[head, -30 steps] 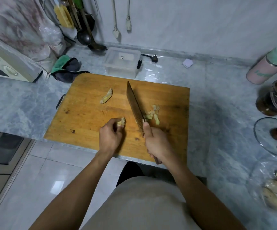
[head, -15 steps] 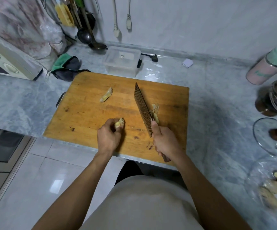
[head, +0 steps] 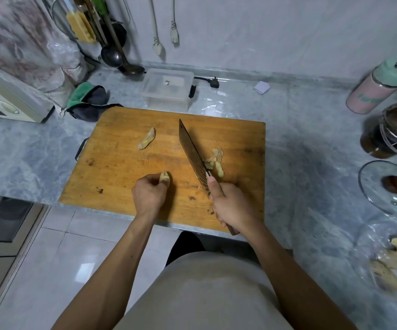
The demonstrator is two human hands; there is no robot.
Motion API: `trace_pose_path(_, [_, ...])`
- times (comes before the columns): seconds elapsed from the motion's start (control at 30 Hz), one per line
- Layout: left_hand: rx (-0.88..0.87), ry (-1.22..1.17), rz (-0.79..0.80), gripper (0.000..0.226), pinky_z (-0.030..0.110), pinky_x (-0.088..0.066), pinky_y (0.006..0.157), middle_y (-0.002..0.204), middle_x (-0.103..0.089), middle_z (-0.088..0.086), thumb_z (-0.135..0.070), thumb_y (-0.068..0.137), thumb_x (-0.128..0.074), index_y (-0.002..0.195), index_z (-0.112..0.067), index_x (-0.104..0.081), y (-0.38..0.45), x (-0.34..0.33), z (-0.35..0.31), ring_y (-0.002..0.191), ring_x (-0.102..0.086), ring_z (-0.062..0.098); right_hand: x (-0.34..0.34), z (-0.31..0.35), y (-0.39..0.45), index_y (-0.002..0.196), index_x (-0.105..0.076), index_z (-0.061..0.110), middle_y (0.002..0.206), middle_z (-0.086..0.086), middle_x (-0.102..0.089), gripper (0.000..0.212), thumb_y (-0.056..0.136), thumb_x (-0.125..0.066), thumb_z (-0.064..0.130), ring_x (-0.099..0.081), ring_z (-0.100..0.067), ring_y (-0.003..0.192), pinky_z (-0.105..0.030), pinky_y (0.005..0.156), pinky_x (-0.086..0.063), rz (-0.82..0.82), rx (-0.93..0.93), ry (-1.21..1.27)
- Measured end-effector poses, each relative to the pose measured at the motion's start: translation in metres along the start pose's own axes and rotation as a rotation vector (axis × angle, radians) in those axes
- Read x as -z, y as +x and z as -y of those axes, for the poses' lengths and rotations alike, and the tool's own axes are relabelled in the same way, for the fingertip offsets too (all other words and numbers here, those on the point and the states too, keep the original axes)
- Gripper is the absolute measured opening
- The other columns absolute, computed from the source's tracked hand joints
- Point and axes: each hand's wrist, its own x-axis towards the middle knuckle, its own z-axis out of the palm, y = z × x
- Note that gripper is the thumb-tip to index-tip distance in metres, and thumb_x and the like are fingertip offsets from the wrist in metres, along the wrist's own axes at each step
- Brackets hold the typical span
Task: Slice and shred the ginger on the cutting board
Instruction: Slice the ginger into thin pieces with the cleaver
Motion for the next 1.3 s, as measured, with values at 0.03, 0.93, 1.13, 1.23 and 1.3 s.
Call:
trace_pose_path(0.03, [0.032, 0.004, -0.010, 0.021, 0.027, -0.049, 0.081, 0.087, -0.067, -0.003, -0.027, 0.087, -0.074, 0.101, -0.013, -0.076, 0.003, 0.002, 0.001, 0.087, -0.061, 0.017, -0.002, 0.001, -0.001, 0.087, -0.060, 0.000, 0.060, -0.008, -0.052, 0.069, 0.105, -0.027, 0.057, -0.047, -0.014, 0.038, -0.021, 0.039, -0.037, 0.009, -0.004, -0.010])
trace_pose_path(0.93, [0.232, -0.224, -0.039, 0.020, 0.038, -0.061, 0.080, 0.081, -0.074, 0.007, -0.025, 0.079, -0.081, 0.090, -0.010, -0.076, 0.020, -0.024, 0.005, 0.075, -0.073, 0.022, -0.019, 0.036, -0.019, 0.077, -0.053, 0.010, 0.061, -0.005, -0.053, 0.060, 0.108, -0.024, 0.052, -0.058, -0.018, 0.038, -0.024, 0.037, -0.043, 0.095, 0.071, -0.239])
trace_pose_path(1.13, [0.230, -0.225, -0.040, 0.020, 0.037, -0.060, 0.082, 0.081, -0.074, 0.007, -0.026, 0.082, -0.079, 0.093, -0.010, -0.076, 0.020, -0.024, 0.004, 0.077, -0.073, 0.022, -0.018, 0.038, -0.022, 0.074, -0.053, 0.009, 0.056, -0.004, -0.052, 0.062, 0.108, -0.024, 0.052, -0.053, -0.011, 0.032, -0.024, 0.038, -0.044, 0.120, 0.052, -0.222])
trace_pose_path(1.23, [0.232, -0.228, -0.043, 0.020, 0.036, -0.060, 0.081, 0.080, -0.075, 0.007, -0.027, 0.082, -0.079, 0.091, -0.010, -0.076, 0.021, -0.024, 0.004, 0.076, -0.073, 0.022, -0.017, 0.039, -0.023, 0.072, -0.051, 0.009, 0.052, -0.002, -0.049, 0.062, 0.108, -0.023, 0.051, -0.053, -0.009, 0.031, -0.021, 0.036, -0.039, 0.125, 0.047, -0.219])
trace_pose_path(1.3, [0.233, -0.233, -0.039, 0.019, 0.037, -0.061, 0.080, 0.079, -0.075, 0.007, -0.027, 0.081, -0.080, 0.089, -0.010, -0.075, 0.022, -0.025, 0.005, 0.075, -0.073, 0.022, -0.017, 0.040, -0.023, 0.071, -0.050, 0.009, 0.051, -0.002, -0.048, 0.062, 0.108, -0.023, 0.051, -0.053, -0.009, 0.031, -0.020, 0.035, -0.037, 0.118, 0.048, -0.211])
